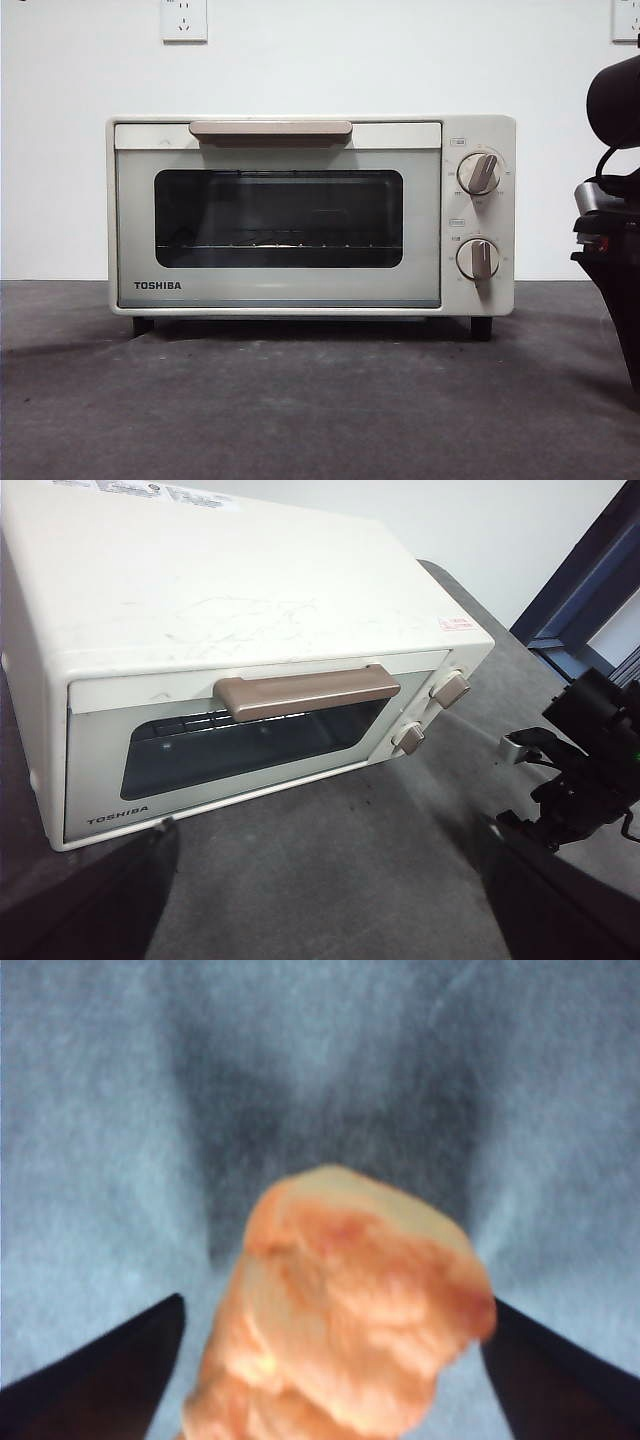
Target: The left arm flap open the oven, the right arm pick bread and place it into oven, the left arm flap close the oven
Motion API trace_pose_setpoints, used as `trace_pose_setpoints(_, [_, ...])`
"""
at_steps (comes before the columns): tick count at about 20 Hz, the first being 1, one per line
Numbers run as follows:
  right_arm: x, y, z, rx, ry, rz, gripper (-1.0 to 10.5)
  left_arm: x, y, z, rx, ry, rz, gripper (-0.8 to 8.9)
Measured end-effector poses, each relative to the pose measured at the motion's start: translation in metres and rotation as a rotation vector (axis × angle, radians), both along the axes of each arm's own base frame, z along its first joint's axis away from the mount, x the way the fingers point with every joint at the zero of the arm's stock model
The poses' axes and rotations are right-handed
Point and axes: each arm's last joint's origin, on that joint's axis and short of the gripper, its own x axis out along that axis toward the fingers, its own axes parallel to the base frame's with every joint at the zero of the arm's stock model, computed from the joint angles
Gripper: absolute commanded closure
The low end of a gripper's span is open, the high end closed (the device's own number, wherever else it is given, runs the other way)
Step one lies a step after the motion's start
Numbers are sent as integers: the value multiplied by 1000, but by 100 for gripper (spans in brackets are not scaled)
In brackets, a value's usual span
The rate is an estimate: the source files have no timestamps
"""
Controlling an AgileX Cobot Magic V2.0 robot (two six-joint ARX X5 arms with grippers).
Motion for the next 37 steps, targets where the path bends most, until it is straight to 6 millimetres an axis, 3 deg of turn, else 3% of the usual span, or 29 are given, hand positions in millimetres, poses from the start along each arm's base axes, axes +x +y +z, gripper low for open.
trace_pose_setpoints(4, [1, 0, -1, -3, -10, 8, 806, 0, 0, 0, 0, 0, 0, 345])
trace_pose_setpoints(9, [-3, -1, 4, 2, 0, 15, 851, 0, 0, 0, 2, 5, 0, 350])
trace_pose_setpoints(14, [-31, -5, 43, 108, -98, 31, 851, 5, -2, -5, 15, 43, 1, 359])
trace_pose_setpoints(17, [-57, -11, 71, 175, -211, 46, 851, 15, -5, -8, 40, 117, 1, 451])
trace_pose_setpoints(23, [-113, -24, 114, 268, -539, 75, 851, 49, -25, 5, 129, 207, -68, 805])
trace_pose_setpoints(30, [-161, -36, 131, 328, -788, 82, 851, 113, -67, 23, 269, 219, -191, 804])
trace_pose_setpoints(34, [-172, -38, 133, 345, -840, 89, 851, 148, -87, 16, 327, 224, -233, 804])
trace_pose_setpoints(37, [-173, -38, 134, 345, -843, 89, 851, 162, -96, 5, 364, 239, -248, 804])
